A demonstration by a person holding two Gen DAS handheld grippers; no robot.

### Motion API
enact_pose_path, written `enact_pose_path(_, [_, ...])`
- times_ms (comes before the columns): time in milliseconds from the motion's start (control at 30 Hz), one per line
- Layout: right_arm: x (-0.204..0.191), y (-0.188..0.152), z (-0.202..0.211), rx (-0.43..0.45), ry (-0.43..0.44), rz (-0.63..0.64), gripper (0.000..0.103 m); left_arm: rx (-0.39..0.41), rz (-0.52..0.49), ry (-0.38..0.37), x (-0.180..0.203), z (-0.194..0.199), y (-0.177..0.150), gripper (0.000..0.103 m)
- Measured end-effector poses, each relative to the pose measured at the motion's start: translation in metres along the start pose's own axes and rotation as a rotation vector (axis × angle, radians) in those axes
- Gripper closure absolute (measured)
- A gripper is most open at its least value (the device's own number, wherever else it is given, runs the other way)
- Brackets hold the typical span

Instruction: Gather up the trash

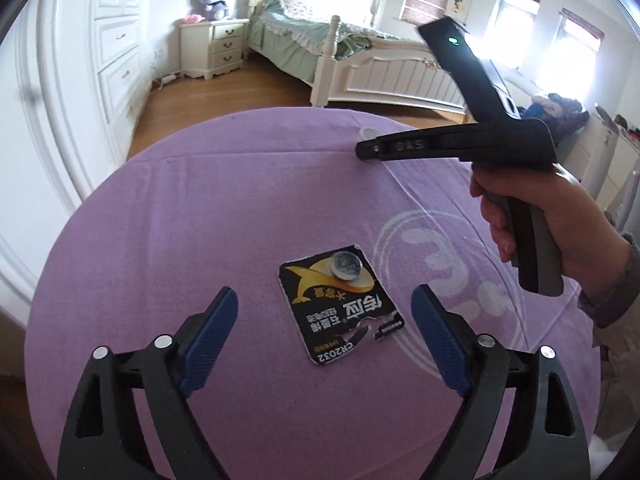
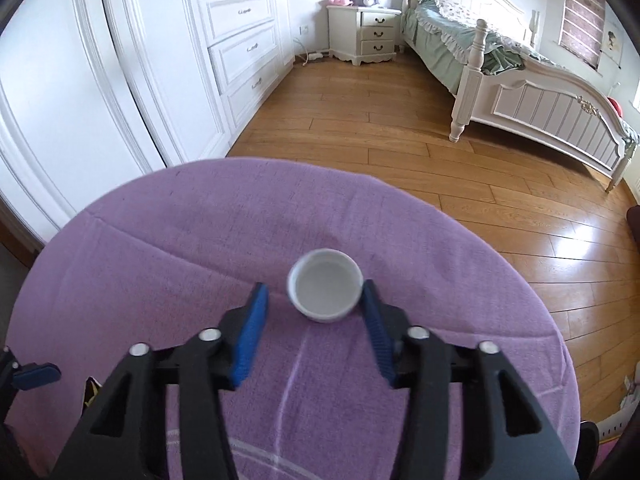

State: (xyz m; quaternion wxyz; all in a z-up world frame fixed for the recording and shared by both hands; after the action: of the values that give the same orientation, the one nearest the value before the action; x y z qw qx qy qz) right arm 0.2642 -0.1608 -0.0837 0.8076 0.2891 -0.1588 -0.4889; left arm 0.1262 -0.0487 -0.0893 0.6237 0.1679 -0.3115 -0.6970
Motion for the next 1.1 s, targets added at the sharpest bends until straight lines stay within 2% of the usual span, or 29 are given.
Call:
enact_pose_path(100, [-0.004,-0.009,0.008,-0.016,0.015,-0.001,0.068,-0.054,-0.065,0.082,0.017,-0.014,-0.004,0.015])
enact_pose_path(167, [-0.004,-0.020,0.021,-0.001,0.037,-0.012,0.068,-0.062,-0.094,0.131,0.021,-0.017,-0.003,0.019])
enact_pose_path(267, [-0.002,-0.037,0.046,0.037,0.090,-0.062,0.068,-0.039,-0.068,0.149,0.009,-0.015,0.002,0.042])
enact_pose_path(400, [0.002,-0.064,0.084,0.104,0.162,-0.136,0.068,-0.036,-0.083,0.118,0.003,-0.010,0.001,0.043])
enact_pose_path(433, [0.003,-0.072,0.093,0.118,0.179,-0.154,0.068,-0.031,-0.087,0.115,0.004,-0.008,0.000,0.051])
enact_pose_path(467, [0.004,-0.079,0.101,0.131,0.191,-0.169,0.068,-0.021,-0.098,0.114,0.005,-0.006,-0.001,0.089])
enact_pose_path(500, [0.006,-0.088,0.109,0.144,0.200,-0.184,0.068,-0.021,-0.100,0.107,0.007,-0.005,-0.003,0.096])
enact_pose_path(600, [0.011,-0.110,0.126,0.170,0.223,-0.233,0.068,-0.023,-0.072,0.096,0.009,0.002,-0.010,0.096])
enact_pose_path(700, [0.023,-0.129,0.134,0.181,0.251,-0.298,0.068,0.011,-0.032,0.062,0.006,0.015,-0.012,0.096])
enact_pose_path(767, [0.028,-0.143,0.140,0.183,0.258,-0.325,0.068,0.032,-0.016,0.086,0.003,0.024,-0.014,0.096])
enact_pose_path(800, [0.032,-0.148,0.142,0.185,0.263,-0.338,0.068,0.035,-0.001,0.095,0.000,0.027,-0.015,0.092])
enact_pose_path(833, [0.034,-0.153,0.144,0.186,0.266,-0.353,0.068,0.023,0.017,0.095,-0.004,0.027,-0.015,0.084])
enact_pose_path(900, [0.037,-0.162,0.146,0.187,0.271,-0.382,0.066,-0.002,0.040,0.136,-0.007,0.024,-0.015,0.023])
enact_pose_path(933, [0.035,-0.167,0.147,0.189,0.276,-0.394,0.066,-0.010,0.040,0.156,-0.007,0.023,-0.015,0.016])
enact_pose_path(967, [0.036,-0.167,0.146,0.189,0.280,-0.400,0.066,-0.016,0.029,0.162,-0.004,0.021,-0.015,0.014])
enact_pose_path(1033, [0.033,-0.169,0.146,0.190,0.281,-0.399,0.066,-0.040,-0.012,0.196,0.000,0.011,-0.011,0.014])
enact_pose_path(1067, [0.032,-0.170,0.147,0.191,0.283,-0.397,0.066,-0.077,-0.024,0.224,0.001,0.002,-0.012,0.015])
enact_pose_path(1100, [0.032,-0.171,0.147,0.193,0.282,-0.394,0.066,-0.068,-0.003,0.208,-0.002,0.002,-0.011,0.019])
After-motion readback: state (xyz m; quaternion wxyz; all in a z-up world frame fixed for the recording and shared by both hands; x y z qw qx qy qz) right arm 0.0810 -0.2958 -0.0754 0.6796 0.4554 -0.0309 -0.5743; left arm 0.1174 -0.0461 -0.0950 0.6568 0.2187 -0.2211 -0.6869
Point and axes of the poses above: each gripper's, at about its wrist camera, not at the fingertips, and z roughly against the way its jaws point, x to its right, y to its top, the point moved 2 cm from there along -z, roughly the way its jaws point, and after that the axes turned 1 degree about -y, right-handed, at the moved point
